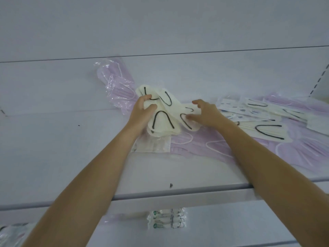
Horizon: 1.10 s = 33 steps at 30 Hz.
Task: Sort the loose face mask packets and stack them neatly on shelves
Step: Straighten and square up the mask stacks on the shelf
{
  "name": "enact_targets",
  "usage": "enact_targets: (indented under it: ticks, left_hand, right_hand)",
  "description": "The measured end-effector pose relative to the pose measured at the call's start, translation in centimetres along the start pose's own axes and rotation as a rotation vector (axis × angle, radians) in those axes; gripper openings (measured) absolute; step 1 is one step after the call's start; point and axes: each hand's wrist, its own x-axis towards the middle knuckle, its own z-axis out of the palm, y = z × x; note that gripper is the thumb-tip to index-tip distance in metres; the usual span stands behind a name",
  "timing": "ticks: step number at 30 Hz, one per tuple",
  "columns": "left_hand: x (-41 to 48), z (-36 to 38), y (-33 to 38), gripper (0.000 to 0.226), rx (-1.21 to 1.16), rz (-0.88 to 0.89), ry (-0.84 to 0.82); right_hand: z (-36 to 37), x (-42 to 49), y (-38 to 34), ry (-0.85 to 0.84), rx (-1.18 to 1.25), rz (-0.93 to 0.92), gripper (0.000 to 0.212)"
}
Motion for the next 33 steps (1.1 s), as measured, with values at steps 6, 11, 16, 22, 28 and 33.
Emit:
enact_targets:
  ticks: [6,11,16,22,28,33]
  left_hand:
    - [0.0,0.3,-0.3,0.066,0.014,-0.016,-0.113]
    - [0.0,0.6,-0.7,0.078,0.108,0.034,-0.174]
    - [-0.2,0.4,0.0,0.075,0.054,0.121,-0.087]
    - [-0.4,-0.8,0.4,0.068,0.026,0.122,0.112]
    - [-0.2,-0.7,0.1,0.052,0.116,0.100,0.109]
    - [-0.2,-0.6,0.1,0.045,0.123,0.079,0.171]
  right_hand:
    - [0.8,-0.5,-1.0,-0.038,0.080,-0.147,0.056]
    - [1.7,-0.6,-1.8,-0.196,-0.159,-0.287,0.037]
    - [1.1,-0.4,-2.2,-0.078,0.153,-0.331,0.025]
    - [-0.7,0.3,1.2,-0.171,-0.306,0.034,0.054]
    - [-0.5,0.2,1.1,0.039,-0.256,0.023,0.023]
    - [-0.5,0.4,0.9,0.289,-0.088,0.053,0.024]
